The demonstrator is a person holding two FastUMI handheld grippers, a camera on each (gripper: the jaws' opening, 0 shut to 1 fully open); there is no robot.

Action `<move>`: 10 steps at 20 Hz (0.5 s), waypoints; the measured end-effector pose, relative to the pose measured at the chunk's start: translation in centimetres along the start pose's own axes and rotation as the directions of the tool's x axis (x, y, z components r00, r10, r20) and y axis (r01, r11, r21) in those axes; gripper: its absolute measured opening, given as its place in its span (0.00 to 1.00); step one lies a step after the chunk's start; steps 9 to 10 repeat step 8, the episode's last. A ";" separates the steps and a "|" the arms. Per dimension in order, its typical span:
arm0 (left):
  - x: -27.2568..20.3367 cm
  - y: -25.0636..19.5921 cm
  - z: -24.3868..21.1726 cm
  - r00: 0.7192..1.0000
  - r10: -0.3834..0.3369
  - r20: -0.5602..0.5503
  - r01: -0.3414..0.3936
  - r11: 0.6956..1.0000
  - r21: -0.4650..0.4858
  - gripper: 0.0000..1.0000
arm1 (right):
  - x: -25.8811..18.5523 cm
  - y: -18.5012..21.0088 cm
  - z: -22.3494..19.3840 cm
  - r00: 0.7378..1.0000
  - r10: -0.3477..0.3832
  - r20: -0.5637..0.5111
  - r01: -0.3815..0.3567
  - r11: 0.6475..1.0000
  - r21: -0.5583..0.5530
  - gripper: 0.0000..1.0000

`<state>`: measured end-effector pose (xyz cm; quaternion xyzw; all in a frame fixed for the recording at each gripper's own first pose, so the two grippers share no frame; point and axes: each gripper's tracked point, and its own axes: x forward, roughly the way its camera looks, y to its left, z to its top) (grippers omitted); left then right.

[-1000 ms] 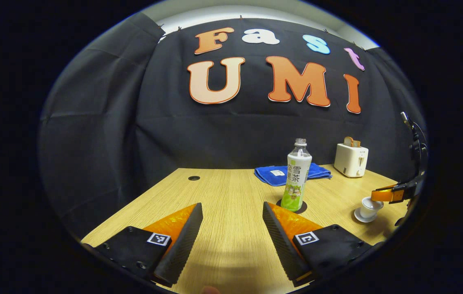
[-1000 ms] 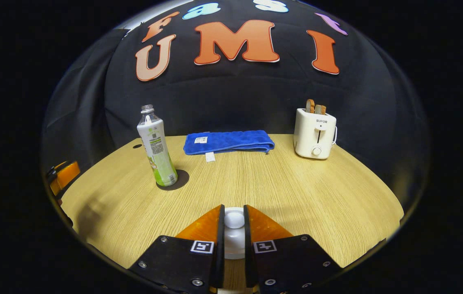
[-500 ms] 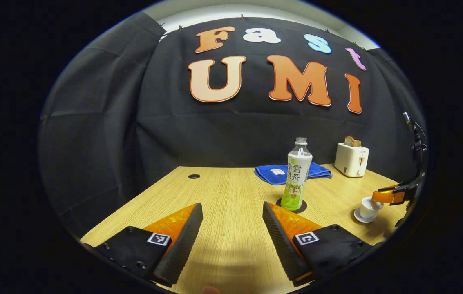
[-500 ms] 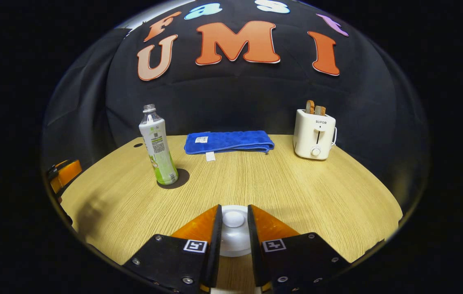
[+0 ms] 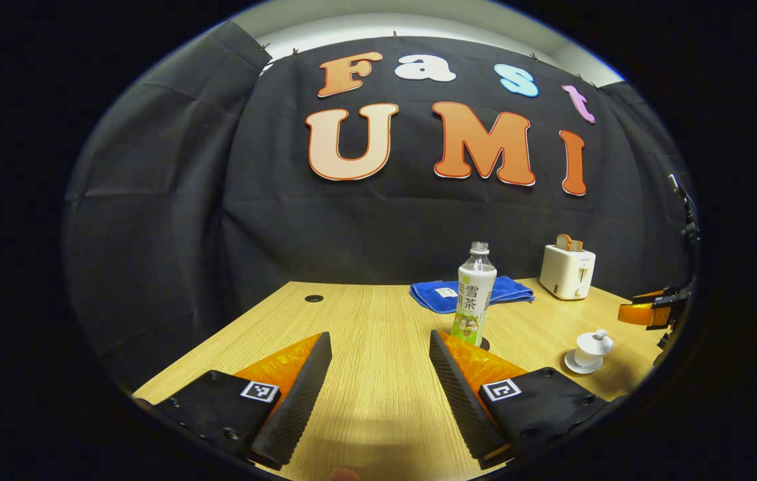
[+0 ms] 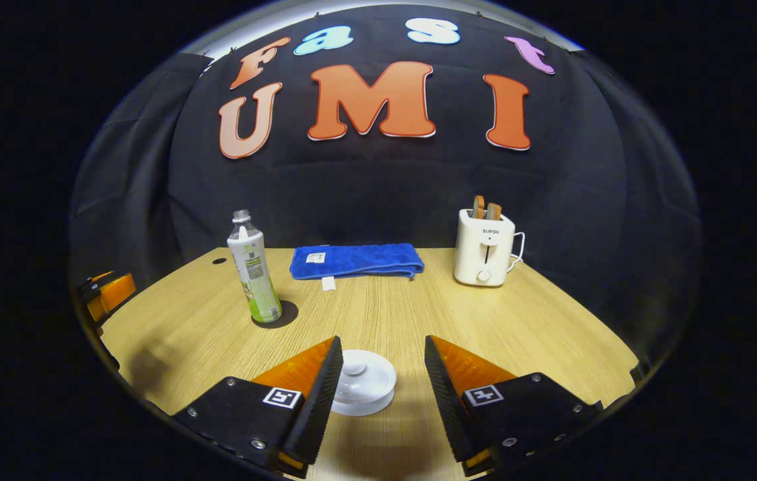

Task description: Open the teacup lid with one hand, grasp the water bottle and pour water into the teacup with the other hand; after pouring, place the water bottle on the coaster and then close the teacup lid.

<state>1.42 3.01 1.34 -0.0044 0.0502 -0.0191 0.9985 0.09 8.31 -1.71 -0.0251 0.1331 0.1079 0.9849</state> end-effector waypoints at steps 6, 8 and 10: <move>-1.6 -0.1 1.7 0.999 0.019 0.040 -0.018 1.000 -0.012 0.94 | -3.6 -2.7 2.6 0.993 -0.043 0.108 0.045 0.999 -0.018 0.93; -2.2 -0.3 2.2 0.998 0.021 0.052 -0.020 1.000 -0.013 0.94 | -4.7 -3.4 3.5 0.988 -0.049 0.146 0.053 0.998 -0.024 0.97; -2.2 -0.3 2.2 0.998 0.021 0.052 -0.020 1.000 -0.013 0.94 | -4.7 -3.4 3.5 0.988 -0.049 0.146 0.053 0.998 -0.024 0.97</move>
